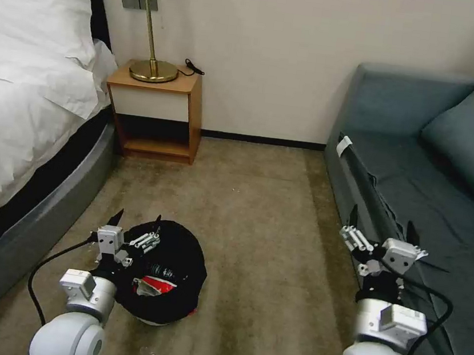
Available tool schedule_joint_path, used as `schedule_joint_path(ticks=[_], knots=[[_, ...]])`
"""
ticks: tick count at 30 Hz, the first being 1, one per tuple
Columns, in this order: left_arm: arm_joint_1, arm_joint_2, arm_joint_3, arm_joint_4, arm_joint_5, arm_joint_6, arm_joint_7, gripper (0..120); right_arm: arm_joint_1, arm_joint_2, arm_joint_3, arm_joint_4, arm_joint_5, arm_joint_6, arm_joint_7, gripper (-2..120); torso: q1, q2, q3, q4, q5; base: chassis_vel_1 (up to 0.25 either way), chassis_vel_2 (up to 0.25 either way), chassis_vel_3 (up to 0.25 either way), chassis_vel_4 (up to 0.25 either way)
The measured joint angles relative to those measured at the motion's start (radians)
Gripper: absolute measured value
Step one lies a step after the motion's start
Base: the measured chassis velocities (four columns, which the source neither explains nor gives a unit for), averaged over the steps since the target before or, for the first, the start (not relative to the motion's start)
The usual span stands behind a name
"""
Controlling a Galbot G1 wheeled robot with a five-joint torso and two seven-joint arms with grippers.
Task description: Pick up the trash bin, then pick up the garbage on the floor and place it into the trash bin.
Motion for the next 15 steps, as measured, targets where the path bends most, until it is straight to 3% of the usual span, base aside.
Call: schedule_joint_path(ticks=[15], knots=[[0.009,-0.006,0.003,-0.012,0.005,-0.002,0.000,100,-0.018,0.027,-0.054,-0.036,-0.041,0.035,0.003,100,0.000,0.000,0.000,0.0000,0.0002,0.000,0.000,0.000,0.000]])
